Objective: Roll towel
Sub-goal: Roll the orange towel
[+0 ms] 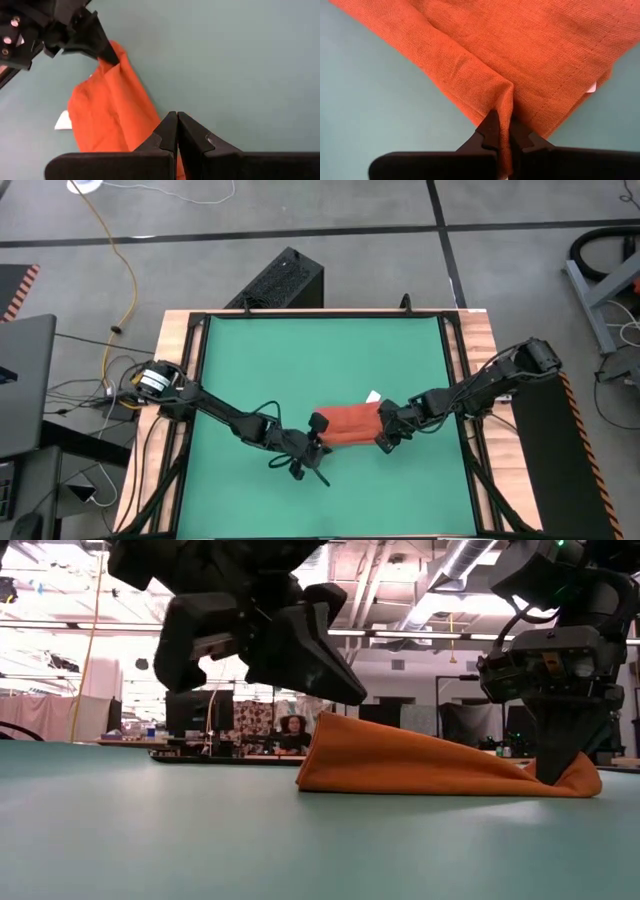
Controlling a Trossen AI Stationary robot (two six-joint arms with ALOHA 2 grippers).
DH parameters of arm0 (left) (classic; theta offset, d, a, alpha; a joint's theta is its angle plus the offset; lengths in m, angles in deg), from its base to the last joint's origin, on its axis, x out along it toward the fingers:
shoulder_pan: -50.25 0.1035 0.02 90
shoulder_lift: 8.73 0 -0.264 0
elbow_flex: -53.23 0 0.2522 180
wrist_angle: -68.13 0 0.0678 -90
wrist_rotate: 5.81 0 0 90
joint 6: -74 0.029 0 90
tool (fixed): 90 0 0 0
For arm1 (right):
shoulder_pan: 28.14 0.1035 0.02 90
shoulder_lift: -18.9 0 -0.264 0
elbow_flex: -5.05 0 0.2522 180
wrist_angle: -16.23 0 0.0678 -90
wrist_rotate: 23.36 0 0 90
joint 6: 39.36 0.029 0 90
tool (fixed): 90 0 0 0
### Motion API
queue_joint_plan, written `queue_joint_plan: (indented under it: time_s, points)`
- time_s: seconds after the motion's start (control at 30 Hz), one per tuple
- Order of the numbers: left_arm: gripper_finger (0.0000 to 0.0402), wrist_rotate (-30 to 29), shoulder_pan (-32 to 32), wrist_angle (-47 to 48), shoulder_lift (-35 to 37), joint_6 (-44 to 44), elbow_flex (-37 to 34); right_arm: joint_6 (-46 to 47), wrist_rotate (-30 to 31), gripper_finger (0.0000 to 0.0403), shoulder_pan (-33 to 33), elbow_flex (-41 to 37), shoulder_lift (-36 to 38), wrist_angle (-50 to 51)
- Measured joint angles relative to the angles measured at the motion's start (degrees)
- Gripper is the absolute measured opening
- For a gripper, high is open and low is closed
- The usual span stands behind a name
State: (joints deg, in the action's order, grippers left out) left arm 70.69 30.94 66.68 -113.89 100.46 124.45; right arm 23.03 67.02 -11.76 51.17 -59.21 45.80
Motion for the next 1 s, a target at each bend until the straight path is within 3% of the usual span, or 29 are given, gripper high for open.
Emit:
queue_joint_plan:
  time_s: [0.1,0.43,0.77,1.0]
  points:
    - [0.0000,-3.36,0.39,0.77,0.00,-0.49,0.04,0.09,0.00,0.0020,0.00,0.00,0.00,-0.11]
    - [0.0000,-2.56,1.69,1.17,-2.40,-1.63,0.26,0.09,0.10,0.0020,0.00,0.00,0.00,-0.11]
    - [0.0000,-10.94,2.12,2.79,-3.91,-3.72,0.10,0.11,0.20,0.0020,0.02,0.00,-0.02,-0.13]
    - [0.0000,-10.11,2.88,5.42,-3.76,-8.01,0.10,0.11,0.16,0.0020,0.09,0.00,0.00,-0.02]
